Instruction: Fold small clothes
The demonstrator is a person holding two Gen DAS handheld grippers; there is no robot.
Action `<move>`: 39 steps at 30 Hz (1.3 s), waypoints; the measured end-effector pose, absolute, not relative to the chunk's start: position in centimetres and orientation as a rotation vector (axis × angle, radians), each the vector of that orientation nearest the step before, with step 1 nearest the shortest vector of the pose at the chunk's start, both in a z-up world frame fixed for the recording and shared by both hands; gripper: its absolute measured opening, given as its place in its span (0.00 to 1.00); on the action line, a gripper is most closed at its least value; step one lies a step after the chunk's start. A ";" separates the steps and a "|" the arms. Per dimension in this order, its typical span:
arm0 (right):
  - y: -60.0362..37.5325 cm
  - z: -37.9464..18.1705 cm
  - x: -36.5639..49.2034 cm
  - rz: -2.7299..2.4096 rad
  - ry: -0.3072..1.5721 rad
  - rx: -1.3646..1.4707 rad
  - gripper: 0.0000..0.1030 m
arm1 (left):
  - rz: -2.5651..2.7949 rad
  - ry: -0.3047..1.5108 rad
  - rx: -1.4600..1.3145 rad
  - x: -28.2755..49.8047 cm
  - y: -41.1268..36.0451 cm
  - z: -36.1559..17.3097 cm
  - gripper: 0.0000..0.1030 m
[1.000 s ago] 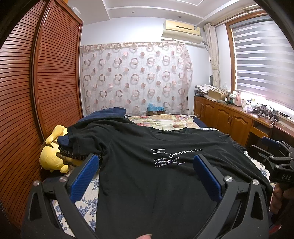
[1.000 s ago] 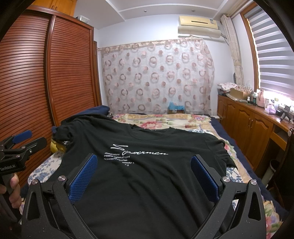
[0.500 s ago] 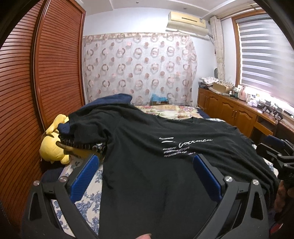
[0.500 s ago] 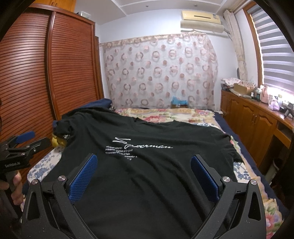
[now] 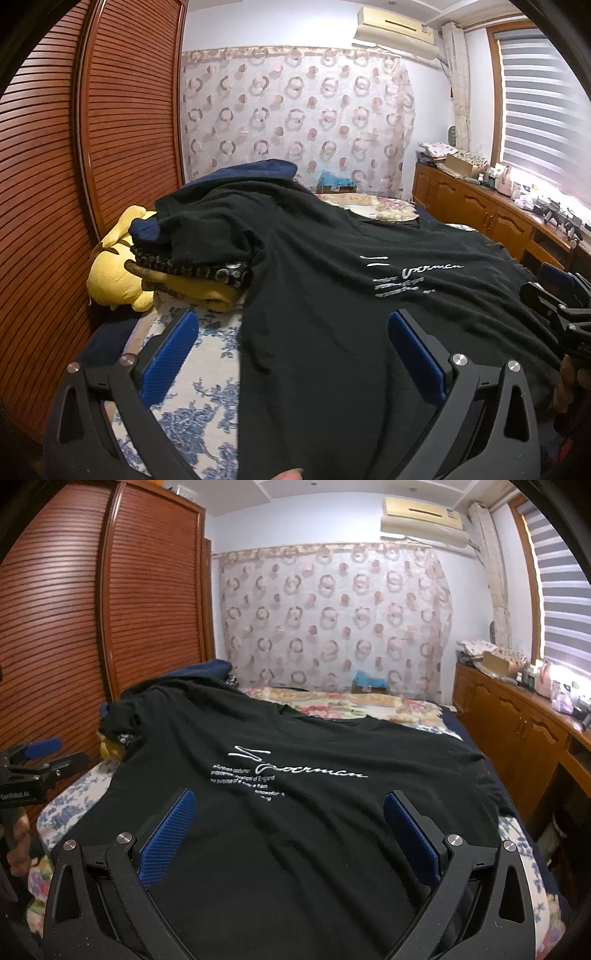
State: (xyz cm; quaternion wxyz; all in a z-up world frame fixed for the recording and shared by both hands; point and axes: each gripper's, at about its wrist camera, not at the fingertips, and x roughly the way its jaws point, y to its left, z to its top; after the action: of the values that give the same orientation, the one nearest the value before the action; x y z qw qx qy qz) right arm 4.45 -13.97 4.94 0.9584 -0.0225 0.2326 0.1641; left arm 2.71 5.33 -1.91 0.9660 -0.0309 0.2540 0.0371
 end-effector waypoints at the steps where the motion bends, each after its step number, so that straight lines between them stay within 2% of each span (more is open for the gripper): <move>1: -13.7 4.6 4.8 0.343 0.482 -0.050 1.00 | 0.073 0.519 -0.065 2.9 5.7 -2.1 1.00; 15: -10.9 2.0 8.0 0.475 0.637 -0.101 1.00 | 0.074 0.563 -0.061 6.0 12.3 -1.1 0.99; 18: -10.7 1.3 8.3 0.485 0.671 -0.113 1.00 | 0.062 0.565 -0.066 7.2 13.7 -0.5 0.93; 23: -11.0 1.0 8.3 0.480 0.683 -0.108 0.99 | 0.030 0.592 -0.109 9.8 16.3 -0.2 0.75; 25: -11.0 1.0 8.2 0.485 0.681 -0.113 0.99 | 0.034 0.617 -0.105 11.1 16.9 -0.4 0.74; 28: -11.1 1.0 8.0 0.483 0.669 -0.119 0.99 | 0.039 0.647 -0.132 13.2 18.2 -0.7 0.66; 36: -11.2 1.1 8.1 0.482 0.657 -0.126 0.99 | 0.034 0.734 -0.199 16.9 19.9 -2.2 0.66; 37: -11.2 1.1 8.1 0.481 0.654 -0.128 0.99 | 0.033 0.729 -0.197 16.8 19.9 -2.2 0.58; 38: -11.1 1.1 8.0 0.481 0.652 -0.130 0.99 | 0.029 0.722 -0.190 16.7 19.7 -2.0 0.40; 39: -11.1 1.2 8.0 0.480 0.650 -0.130 0.99 | 0.027 0.720 -0.186 16.7 19.7 -1.9 0.33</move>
State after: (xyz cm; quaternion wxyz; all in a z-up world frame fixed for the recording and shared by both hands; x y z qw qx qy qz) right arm 8.02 -11.08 1.16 0.9174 -0.0633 0.3161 0.2335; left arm 16.66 19.67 -1.88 0.9316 -0.0909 0.3517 0.0133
